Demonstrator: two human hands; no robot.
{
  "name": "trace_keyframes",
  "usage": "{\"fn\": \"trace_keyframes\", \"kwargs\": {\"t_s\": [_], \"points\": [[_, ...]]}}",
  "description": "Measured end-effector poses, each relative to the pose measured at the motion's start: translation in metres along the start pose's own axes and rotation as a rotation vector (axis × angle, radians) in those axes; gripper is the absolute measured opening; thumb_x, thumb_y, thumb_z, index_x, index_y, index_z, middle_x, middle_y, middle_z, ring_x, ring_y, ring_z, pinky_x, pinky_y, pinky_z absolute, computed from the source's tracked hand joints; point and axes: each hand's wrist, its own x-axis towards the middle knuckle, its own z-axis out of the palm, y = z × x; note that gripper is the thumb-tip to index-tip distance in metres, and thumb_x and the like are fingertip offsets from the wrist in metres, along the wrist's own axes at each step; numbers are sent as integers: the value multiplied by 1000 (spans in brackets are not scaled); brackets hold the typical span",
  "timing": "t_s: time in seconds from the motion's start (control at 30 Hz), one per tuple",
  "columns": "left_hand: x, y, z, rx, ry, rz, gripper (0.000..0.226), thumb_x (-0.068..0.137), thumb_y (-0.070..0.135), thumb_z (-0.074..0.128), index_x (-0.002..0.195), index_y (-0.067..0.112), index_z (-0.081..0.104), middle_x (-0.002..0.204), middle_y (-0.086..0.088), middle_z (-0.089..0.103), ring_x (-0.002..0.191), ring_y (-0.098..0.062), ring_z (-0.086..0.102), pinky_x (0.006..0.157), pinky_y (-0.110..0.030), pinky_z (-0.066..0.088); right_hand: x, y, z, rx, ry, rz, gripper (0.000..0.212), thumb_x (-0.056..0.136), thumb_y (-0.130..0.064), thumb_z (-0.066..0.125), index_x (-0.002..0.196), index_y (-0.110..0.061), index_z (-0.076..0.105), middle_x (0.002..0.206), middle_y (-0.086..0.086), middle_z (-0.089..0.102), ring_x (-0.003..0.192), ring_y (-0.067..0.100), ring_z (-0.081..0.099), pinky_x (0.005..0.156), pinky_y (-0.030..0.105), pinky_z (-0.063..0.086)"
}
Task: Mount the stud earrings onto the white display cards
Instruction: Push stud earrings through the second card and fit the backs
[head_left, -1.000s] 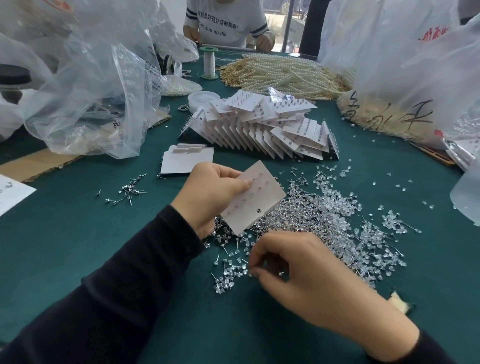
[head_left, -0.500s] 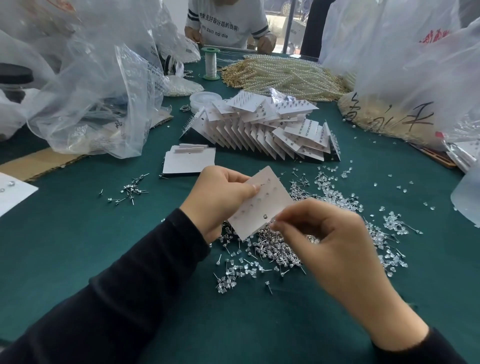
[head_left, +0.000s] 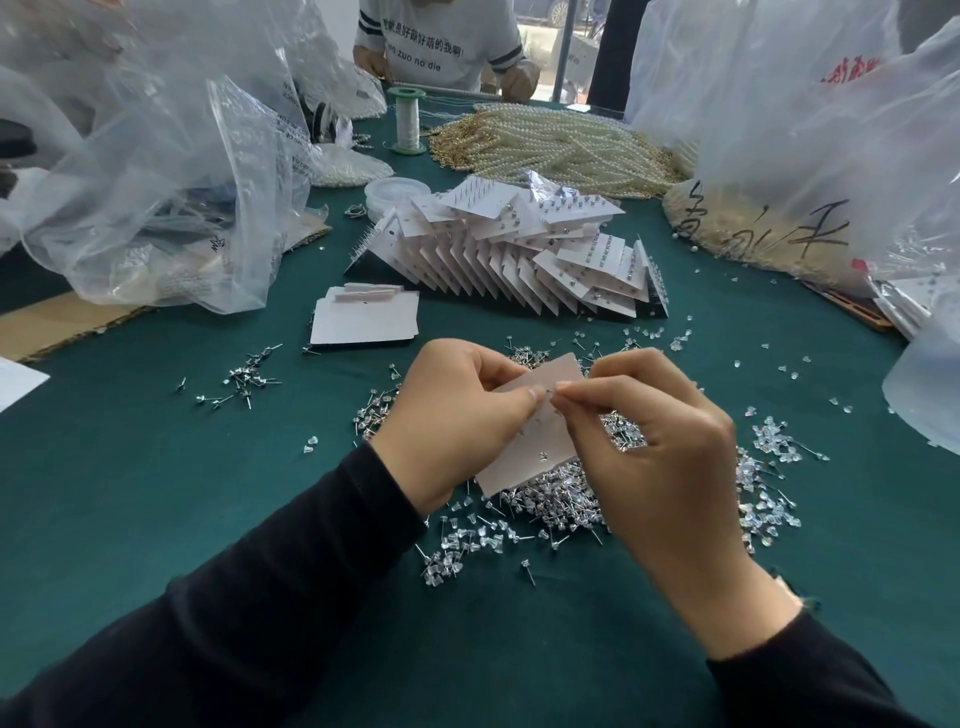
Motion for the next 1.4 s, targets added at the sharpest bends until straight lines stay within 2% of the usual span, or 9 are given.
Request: {"fn": "trace_keyframes", "kwargs": {"t_s": [0.13, 0.27, 0.4, 0.57, 0.93, 1.07, 1.2, 1.4], "points": [[0, -1, 0, 24, 13, 3, 11, 79, 7, 67, 70, 13, 69, 69, -9, 69, 58, -15, 58, 55, -23, 47, -1, 1, 0, -7, -32, -2, 4, 74, 0, 73, 74, -3, 73, 77, 4, 62, 68, 8, 55, 65, 9, 43], [1, -2, 1, 56, 39, 5, 13, 79, 9, 67, 67, 15, 68, 70, -9, 69, 59, -16, 59, 59, -26, 49, -2, 1, 3, -36, -27, -29, 3, 75, 1, 71, 75, -1, 73, 77, 7, 63, 68, 13, 58, 67, 11, 44], [0, -3, 3, 95, 49, 22, 15, 78, 11, 68, 65, 18, 68, 66, -5, 68, 56, -13, 58, 56, -23, 48, -4, 0, 7, -90, 8, -59, 4, 76, 2, 69, 74, 0, 71, 76, 9, 63, 66, 15, 56, 67, 9, 41], [-1, -3, 4, 85, 61, 16, 11, 78, 9, 68, 69, 15, 69, 71, -10, 70, 61, -18, 61, 61, -30, 52, -5, 2, 8, -63, 24, -22, 6, 75, 5, 69, 74, -1, 71, 77, 8, 62, 67, 9, 54, 66, 8, 43], [-3, -2, 4, 83, 57, 63, 13, 78, 8, 67, 68, 16, 69, 65, -2, 68, 56, -10, 58, 56, -21, 45, -4, 0, 7, -87, 16, -49, 6, 75, 4, 70, 74, -1, 72, 75, 8, 63, 65, 17, 58, 64, 15, 44], [-3, -1, 2, 50, 25, 62, 14, 80, 8, 66, 68, 16, 69, 66, -2, 66, 58, -10, 57, 56, -22, 46, -3, -1, 7, -73, 18, -38, 6, 75, 2, 69, 73, -3, 73, 74, 7, 63, 65, 18, 58, 64, 19, 45], [-2, 1, 2, -60, -5, -4, 13, 81, 4, 64, 71, 12, 69, 71, -8, 68, 63, -15, 60, 60, -24, 50, 0, 0, 5, -71, -9, -16, 6, 75, 2, 71, 75, -4, 73, 75, 6, 63, 65, 14, 57, 65, 11, 42], [-1, 0, 3, 20, 50, 22, 22, 79, 5, 66, 63, 19, 67, 69, -4, 70, 61, -15, 62, 62, -29, 53, -2, -1, 4, -97, -30, -12, 6, 74, 4, 69, 73, -1, 68, 76, 8, 61, 62, 13, 54, 65, 6, 39]]}}
